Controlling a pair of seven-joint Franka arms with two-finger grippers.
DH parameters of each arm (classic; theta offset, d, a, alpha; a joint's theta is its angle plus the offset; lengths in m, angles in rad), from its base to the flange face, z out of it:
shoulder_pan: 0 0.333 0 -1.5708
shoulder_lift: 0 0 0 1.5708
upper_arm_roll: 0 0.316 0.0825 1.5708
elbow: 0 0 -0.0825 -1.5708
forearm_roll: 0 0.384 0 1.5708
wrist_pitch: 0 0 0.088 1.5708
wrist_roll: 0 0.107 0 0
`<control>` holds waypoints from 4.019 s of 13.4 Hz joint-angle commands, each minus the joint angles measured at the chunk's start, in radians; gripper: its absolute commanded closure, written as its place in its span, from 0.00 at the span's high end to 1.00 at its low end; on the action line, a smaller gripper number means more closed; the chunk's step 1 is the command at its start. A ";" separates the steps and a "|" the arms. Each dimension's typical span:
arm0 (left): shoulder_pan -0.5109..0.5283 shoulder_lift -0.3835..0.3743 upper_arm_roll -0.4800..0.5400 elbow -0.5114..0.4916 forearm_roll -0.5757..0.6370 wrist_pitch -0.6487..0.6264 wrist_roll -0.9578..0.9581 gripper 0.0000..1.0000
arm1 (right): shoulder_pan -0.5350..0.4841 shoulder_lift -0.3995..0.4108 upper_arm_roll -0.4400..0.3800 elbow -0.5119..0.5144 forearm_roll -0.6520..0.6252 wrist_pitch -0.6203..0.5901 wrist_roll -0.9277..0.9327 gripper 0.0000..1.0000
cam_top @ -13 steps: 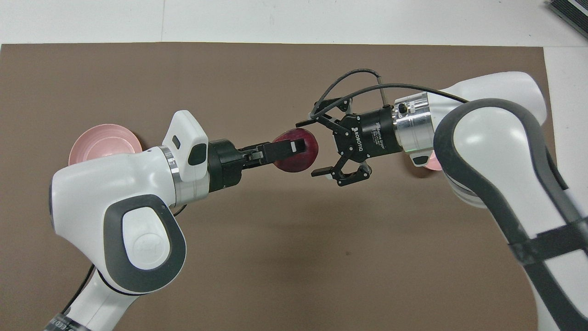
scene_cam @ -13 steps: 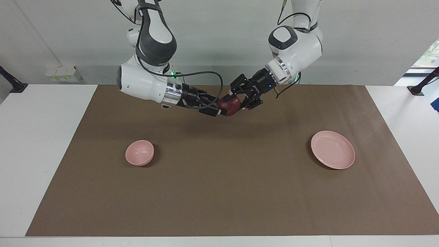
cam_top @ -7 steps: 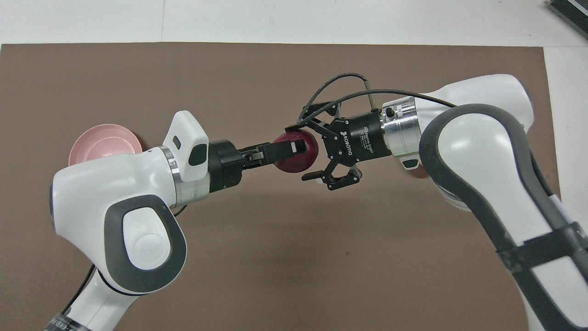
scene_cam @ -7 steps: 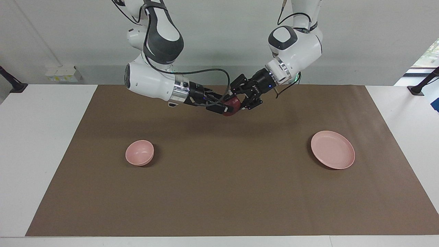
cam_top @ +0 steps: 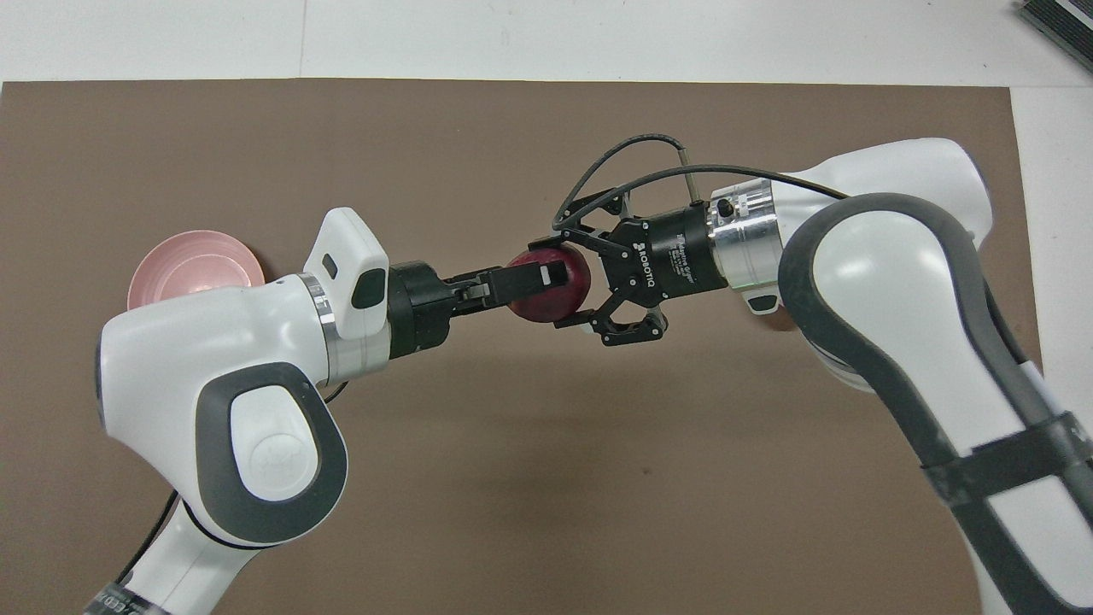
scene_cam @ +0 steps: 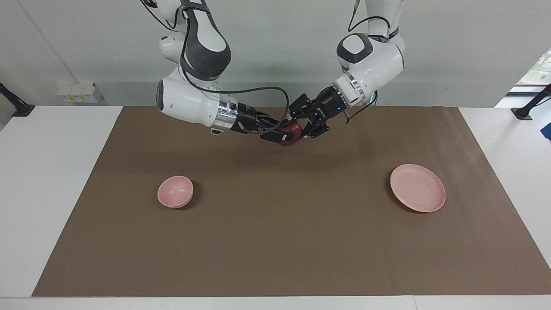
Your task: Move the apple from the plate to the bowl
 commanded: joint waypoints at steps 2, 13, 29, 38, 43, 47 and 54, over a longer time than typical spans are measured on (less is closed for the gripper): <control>-0.008 -0.020 0.007 -0.007 -0.006 0.011 -0.014 0.00 | 0.005 0.003 0.000 0.005 0.007 0.005 0.017 0.00; 0.007 -0.012 0.008 0.000 0.044 0.011 -0.014 1.00 | -0.067 0.002 -0.011 0.008 -0.049 -0.061 -0.058 0.00; 0.206 0.001 0.016 0.000 0.940 -0.252 -0.325 1.00 | -0.248 0.029 -0.011 -0.078 -0.938 0.128 -0.759 0.00; 0.346 0.055 0.015 0.121 1.245 -0.466 -0.316 1.00 | -0.323 0.052 -0.011 -0.165 -0.997 0.206 -0.925 0.00; 0.380 0.084 0.016 0.163 1.249 -0.474 -0.270 1.00 | -0.323 0.057 -0.011 -0.190 -0.997 0.235 -0.925 0.14; 0.406 0.086 0.016 0.160 1.247 -0.469 -0.238 1.00 | -0.323 0.081 -0.009 -0.196 -0.996 0.255 -0.922 0.70; 0.407 0.092 0.016 0.306 1.249 -0.591 -0.232 1.00 | -0.331 0.120 -0.009 -0.137 -0.990 0.286 -0.914 1.00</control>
